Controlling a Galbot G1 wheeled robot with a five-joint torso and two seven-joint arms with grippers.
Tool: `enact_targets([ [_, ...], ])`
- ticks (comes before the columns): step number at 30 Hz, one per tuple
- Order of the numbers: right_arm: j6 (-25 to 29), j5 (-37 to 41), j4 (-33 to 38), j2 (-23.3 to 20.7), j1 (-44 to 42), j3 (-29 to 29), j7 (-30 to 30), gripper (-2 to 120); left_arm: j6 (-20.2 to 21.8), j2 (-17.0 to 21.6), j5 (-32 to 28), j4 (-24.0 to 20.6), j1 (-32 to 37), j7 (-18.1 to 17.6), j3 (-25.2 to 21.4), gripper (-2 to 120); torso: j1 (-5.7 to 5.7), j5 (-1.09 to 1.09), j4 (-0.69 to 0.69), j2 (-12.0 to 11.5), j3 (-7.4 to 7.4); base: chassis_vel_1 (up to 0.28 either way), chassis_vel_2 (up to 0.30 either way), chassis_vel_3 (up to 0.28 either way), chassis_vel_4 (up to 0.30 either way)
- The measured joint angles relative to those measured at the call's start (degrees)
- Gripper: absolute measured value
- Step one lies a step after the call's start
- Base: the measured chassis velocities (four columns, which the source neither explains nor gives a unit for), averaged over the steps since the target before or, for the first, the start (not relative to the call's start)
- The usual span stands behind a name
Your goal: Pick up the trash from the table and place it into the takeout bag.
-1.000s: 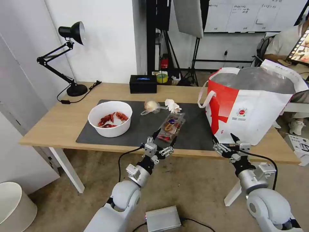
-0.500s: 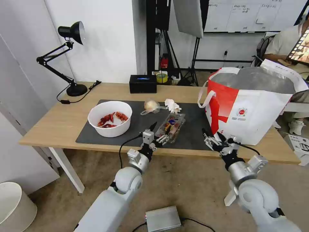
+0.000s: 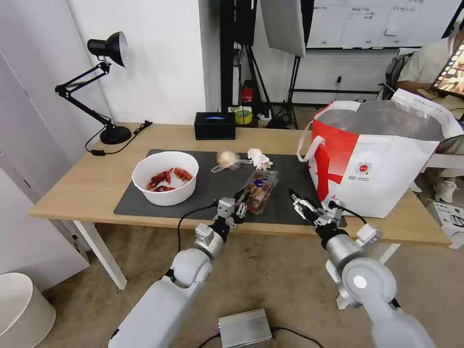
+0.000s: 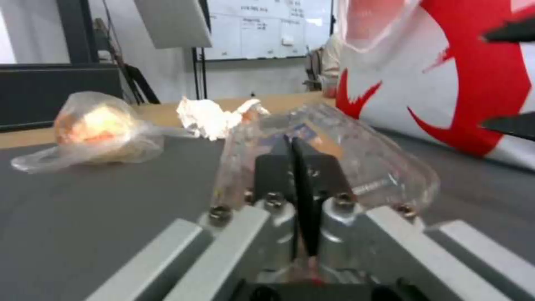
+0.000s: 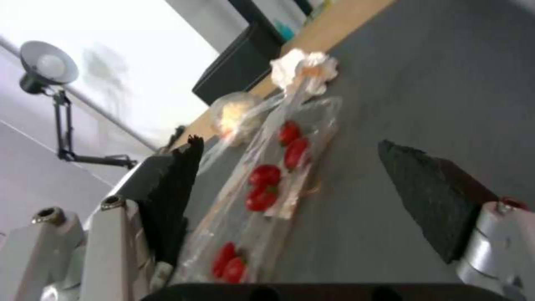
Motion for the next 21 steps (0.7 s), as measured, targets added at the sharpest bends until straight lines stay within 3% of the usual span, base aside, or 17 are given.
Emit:
enact_targets([
  [9, -1.2, 9.5, -2.9, 1.8, 5.5, -3.3, 4.3, 86, 0.0, 0.3, 3.5, 0.6, -0.4, 1.2, 0.1, 0, 0.0, 0.01, 0.0, 0.0, 0.0, 0.0, 0.0, 0.0, 0.0],
  [21, -1.6, 9.8, -5.3, 3.7, 7.9, -4.4, 5.4, 89, -1.5, 0.3, 8.9, 0.6, -0.4, 3.5, -0.8, 0, 0.0, 0.0, 0.0, 0.0, 0.0, 0.0, 0.0, 0.0, 0.0],
])
